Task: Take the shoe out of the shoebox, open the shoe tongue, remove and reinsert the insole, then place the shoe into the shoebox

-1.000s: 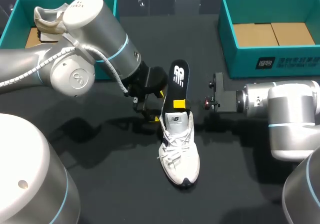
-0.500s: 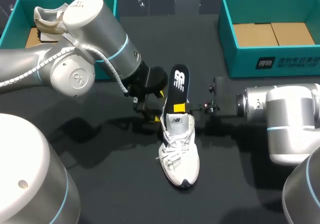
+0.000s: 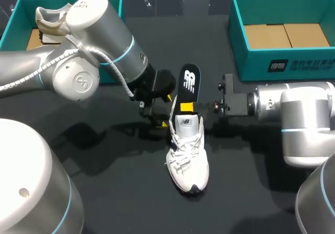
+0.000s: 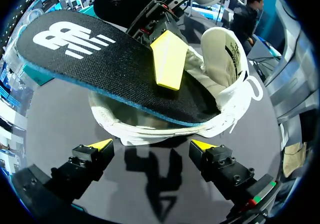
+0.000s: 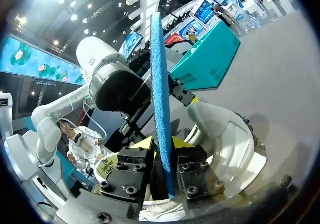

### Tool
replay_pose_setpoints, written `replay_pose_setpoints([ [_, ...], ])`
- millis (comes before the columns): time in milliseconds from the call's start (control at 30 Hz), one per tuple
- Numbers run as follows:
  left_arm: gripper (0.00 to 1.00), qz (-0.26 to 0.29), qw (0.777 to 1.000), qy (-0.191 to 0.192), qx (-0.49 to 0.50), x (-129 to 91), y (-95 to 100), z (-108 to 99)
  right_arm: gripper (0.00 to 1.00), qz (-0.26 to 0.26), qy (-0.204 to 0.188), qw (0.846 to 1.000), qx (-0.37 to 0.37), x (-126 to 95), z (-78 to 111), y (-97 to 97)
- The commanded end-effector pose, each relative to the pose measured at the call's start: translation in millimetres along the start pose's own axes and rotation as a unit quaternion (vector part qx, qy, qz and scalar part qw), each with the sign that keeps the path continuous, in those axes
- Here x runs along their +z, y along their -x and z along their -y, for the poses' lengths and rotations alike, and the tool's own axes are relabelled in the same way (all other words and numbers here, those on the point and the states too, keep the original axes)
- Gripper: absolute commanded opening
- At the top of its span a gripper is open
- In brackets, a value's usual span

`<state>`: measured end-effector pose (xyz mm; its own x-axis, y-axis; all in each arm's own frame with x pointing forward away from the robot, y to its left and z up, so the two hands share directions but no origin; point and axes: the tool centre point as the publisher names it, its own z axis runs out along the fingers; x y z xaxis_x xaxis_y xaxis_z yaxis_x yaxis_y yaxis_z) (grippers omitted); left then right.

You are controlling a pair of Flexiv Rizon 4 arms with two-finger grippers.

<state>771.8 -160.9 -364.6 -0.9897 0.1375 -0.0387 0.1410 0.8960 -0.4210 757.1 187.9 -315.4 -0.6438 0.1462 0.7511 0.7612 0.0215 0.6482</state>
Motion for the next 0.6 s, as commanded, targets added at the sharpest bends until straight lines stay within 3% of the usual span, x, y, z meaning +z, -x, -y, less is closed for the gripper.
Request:
replay_pose_setpoints([
  [33,1.00,0.001,1.000,0.000,0.000,0,-0.9,-1,0.22,-0.007,-0.017,1.000,-0.002,-1,-11.9,4.7],
  [200,1.00,0.001,1.000,0.000,0.000,0,-0.9,-1,0.21,-0.013,-0.024,1.000,-0.014,-2,-21.8,4.9],
  [267,1.00,0.001,1.000,0.000,0.000,0,-0.9,-1,0.14,-0.014,-0.024,1.000,-0.015,-4,-24.5,6.1],
  [333,1.00,0.001,1.000,0.000,0.000,0,-0.9,-1,0.00,-0.015,-0.024,0.999,-0.015,-5,-26.0,7.5],
  [600,1.00,0.001,1.000,0.000,0.000,0,-0.9,-1,0.00,-0.025,-0.033,0.999,0.011,-2,-14.2,16.9],
])
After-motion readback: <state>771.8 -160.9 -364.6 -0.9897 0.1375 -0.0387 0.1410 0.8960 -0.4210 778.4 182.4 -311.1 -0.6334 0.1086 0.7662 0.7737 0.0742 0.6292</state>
